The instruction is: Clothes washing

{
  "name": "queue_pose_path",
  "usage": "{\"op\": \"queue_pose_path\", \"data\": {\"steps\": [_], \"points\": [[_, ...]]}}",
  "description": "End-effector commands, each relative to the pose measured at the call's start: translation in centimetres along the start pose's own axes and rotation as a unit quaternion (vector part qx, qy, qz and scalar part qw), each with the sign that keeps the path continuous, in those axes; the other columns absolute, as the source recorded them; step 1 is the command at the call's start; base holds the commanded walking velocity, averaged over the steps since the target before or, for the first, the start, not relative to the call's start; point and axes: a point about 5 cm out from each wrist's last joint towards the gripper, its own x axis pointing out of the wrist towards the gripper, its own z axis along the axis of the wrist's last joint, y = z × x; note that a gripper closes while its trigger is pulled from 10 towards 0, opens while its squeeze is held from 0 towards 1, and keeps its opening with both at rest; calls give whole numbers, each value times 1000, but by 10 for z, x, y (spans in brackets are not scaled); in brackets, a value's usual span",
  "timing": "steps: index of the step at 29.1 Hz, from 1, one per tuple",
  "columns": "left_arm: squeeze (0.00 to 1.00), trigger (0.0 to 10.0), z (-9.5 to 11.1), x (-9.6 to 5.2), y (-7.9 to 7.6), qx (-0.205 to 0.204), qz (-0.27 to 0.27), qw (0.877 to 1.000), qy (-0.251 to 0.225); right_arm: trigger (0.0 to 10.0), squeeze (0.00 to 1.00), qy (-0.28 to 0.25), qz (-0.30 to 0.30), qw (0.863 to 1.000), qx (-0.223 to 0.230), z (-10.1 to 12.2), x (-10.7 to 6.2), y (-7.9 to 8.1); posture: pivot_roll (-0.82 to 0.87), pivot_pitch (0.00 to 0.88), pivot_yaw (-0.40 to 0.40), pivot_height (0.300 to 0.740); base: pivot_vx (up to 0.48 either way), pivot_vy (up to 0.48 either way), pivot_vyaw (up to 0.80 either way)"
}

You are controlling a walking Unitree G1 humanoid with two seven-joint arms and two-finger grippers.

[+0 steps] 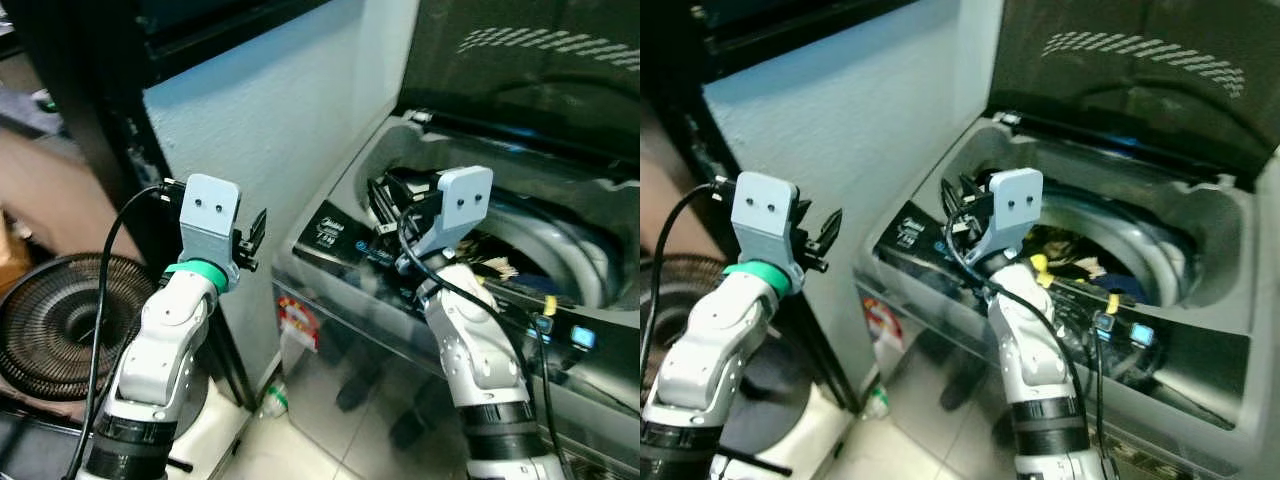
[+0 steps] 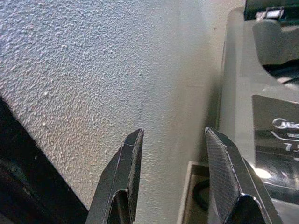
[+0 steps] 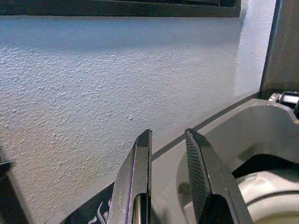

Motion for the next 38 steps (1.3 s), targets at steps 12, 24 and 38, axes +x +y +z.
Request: {"op": "queue_pose_path", "data": {"steps": [12,24,38], "points": [[0,10000,-4,-4,6,6,11,1000,12,10000,0,8,-12,999,28,-4,-5,-9,141,38,48,740,0,0,800],[0,10000,-4,-4,7,5,7,1000,12,10000,0,-16,109,974,198,-3,-22,-10,138,33,51,740,0,0,800],[0,10000,-5,-3,7,-6,14,1000,19,10000,0,-16,29,983,178,-4,-9,-14,132,37,48,740,0,0,800]]}}
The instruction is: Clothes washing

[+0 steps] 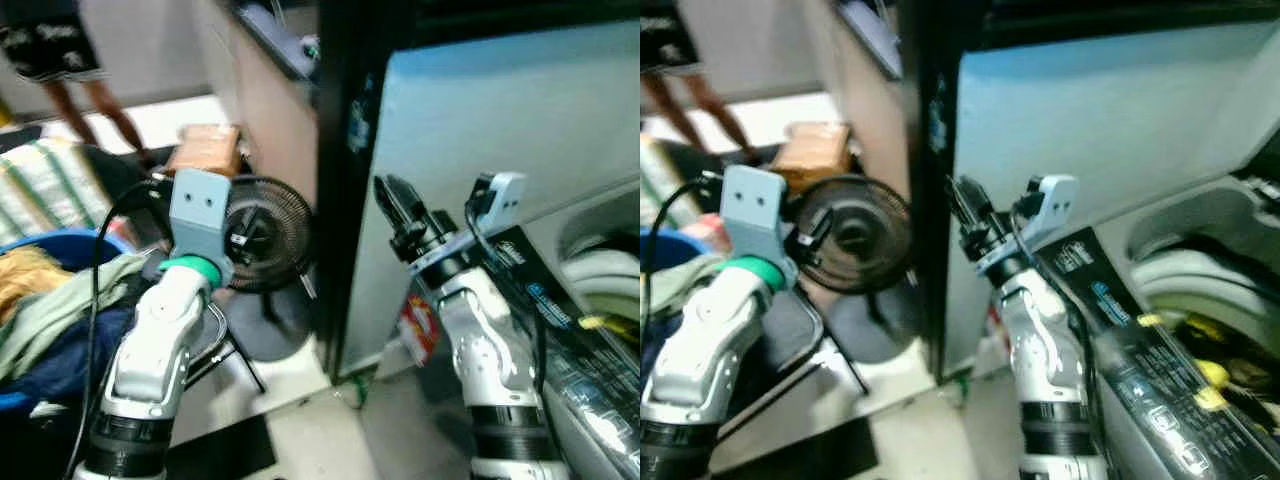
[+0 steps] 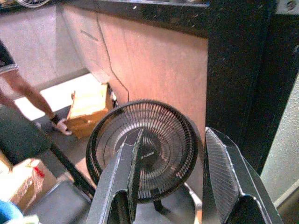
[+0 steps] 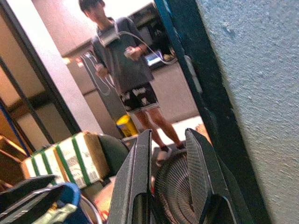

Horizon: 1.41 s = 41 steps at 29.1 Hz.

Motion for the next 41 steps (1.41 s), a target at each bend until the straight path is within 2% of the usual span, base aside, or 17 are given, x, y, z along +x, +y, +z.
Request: {"op": "queue_pose_path", "data": {"steps": [1,18,30,41], "points": [[0,10000,-2,-1,0,6,1,1000,7,10000,0,-1,-5,1000,8,-1,0,-1,132,37,48,740,0,0,800],[0,10000,-3,-2,-2,2,1,1000,11,10000,0,11,-8,1000,-12,-6,-1,2,127,38,52,740,0,0,800],[0,10000,-4,-1,-2,-5,-2,1000,13,10000,0,9,-9,1000,-10,-7,-1,4,125,31,51,740,0,0,800],[0,10000,-2,0,-4,-22,-4,1000,7,10000,0,8,-15,1000,-4,-9,-2,3,121,22,55,740,0,385,0]]}}
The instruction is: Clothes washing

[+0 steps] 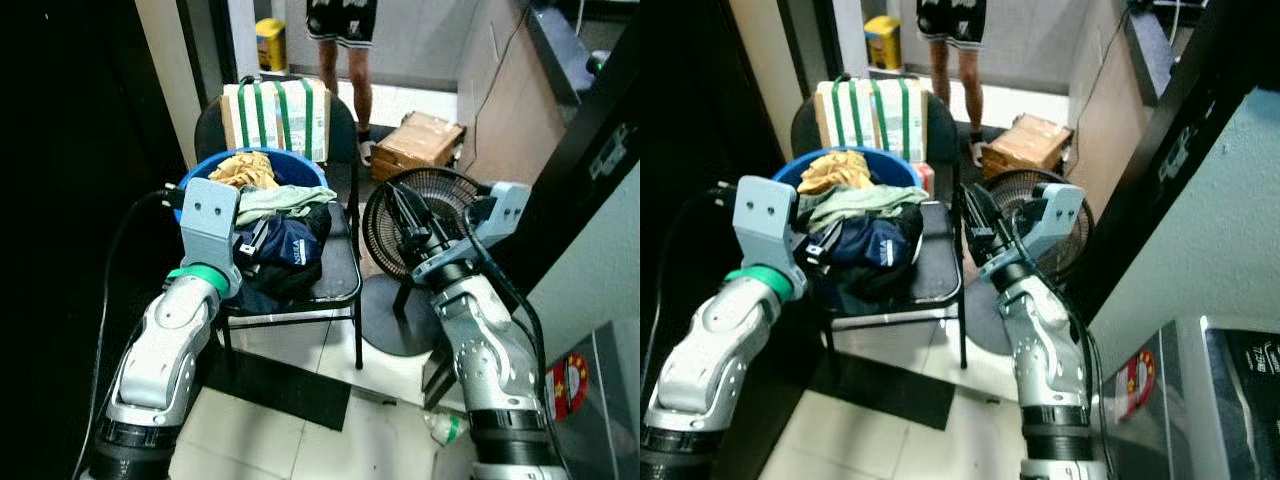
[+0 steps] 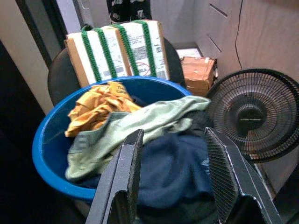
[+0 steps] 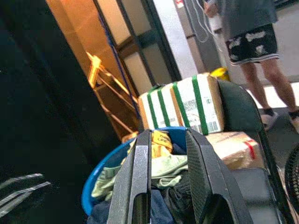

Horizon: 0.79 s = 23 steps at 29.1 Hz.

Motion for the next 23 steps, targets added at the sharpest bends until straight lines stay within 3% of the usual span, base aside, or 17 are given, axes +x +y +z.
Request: {"op": "queue_pose_path", "data": {"steps": [1,9,11,17,23], "points": [[0,10000,-4,-2,3,-3,4,1000,7,10000,0,7,4,1000,8,-6,-1,4,121,22,55,740,0,0,0],[0,10000,-2,0,4,-19,17,1000,1,10000,0,23,17,999,-35,-8,0,9,119,32,56,740,0,0,0],[0,10000,-2,0,3,-21,21,1000,2,10000,0,32,30,998,-48,-11,0,12,119,32,56,740,0,0,800],[0,10000,-3,1,2,-26,24,999,4,10000,0,35,35,997,-53,-13,0,14,120,33,54,740,174,0,800],[0,10000,-2,1,4,-30,26,999,4,10000,0,35,32,998,-43,-14,-1,14,120,39,51,740,261,0,0]]}}
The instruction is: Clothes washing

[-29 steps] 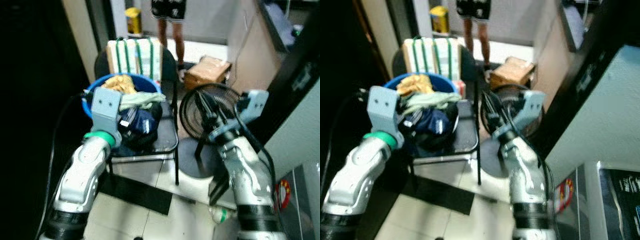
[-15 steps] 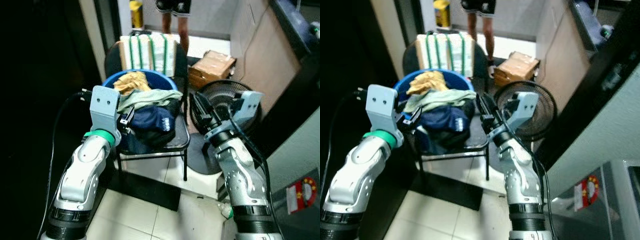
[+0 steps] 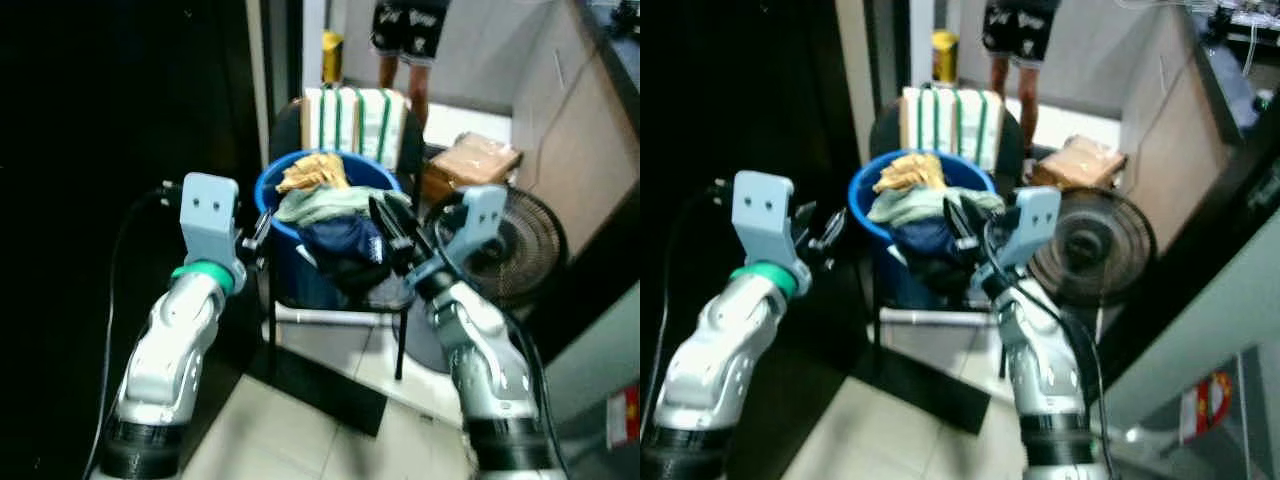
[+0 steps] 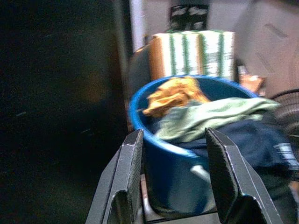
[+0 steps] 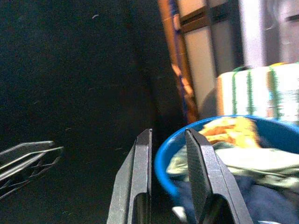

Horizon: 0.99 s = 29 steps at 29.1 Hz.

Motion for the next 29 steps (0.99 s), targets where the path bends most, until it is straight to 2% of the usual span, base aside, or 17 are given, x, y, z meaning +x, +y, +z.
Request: {"op": "queue_pose_path", "data": {"steps": [1,13,17,19,21,22,23,25,27,29], "points": [[0,10000,-3,0,-1,-6,0,1000,9,10000,0,5,-7,1000,1,-2,-4,-4,120,39,51,740,262,0,0],[0,10000,-3,-1,-1,-18,-2,1000,7,10000,0,8,-17,1000,-5,-4,-3,-5,122,39,45,740,261,0,0],[0,10000,-3,-3,1,-28,-1,1000,3,10000,0,9,-84,996,-29,-5,-6,-21,121,41,44,740,262,0,0],[0,10000,-3,-3,1,-28,-1,1000,3,10000,0,9,-84,996,-29,-5,-6,-21,121,41,44,740,262,0,0],[0,10000,-12,-6,11,-39,22,999,6,10000,0,34,-164,981,-95,-10,-17,-45,119,40,41,740,259,0,0],[0,10000,-12,-6,11,-39,22,999,6,10000,0,34,-164,981,-95,-10,-17,-45,119,40,41,740,259,0,0],[0,10000,-18,-9,18,-43,38,998,14,10000,0,43,-189,974,-120,-12,-24,-54,112,41,36,740,277,0,0],[0,10000,-18,-9,18,-43,38,998,14,10000,0,43,-189,974,-120,-12,-24,-54,112,41,36,740,277,0,0],[0,10000,-34,-19,33,-32,69,996,36,10000,0,62,-216,965,-139,-17,-42,-67,106,44,20,740,298,0,0],[0,10000,-39,-23,38,-30,80,995,45,10000,0,69,-219,963,-142,-18,-47,-70,106,44,20,740,302,0,0]]}}
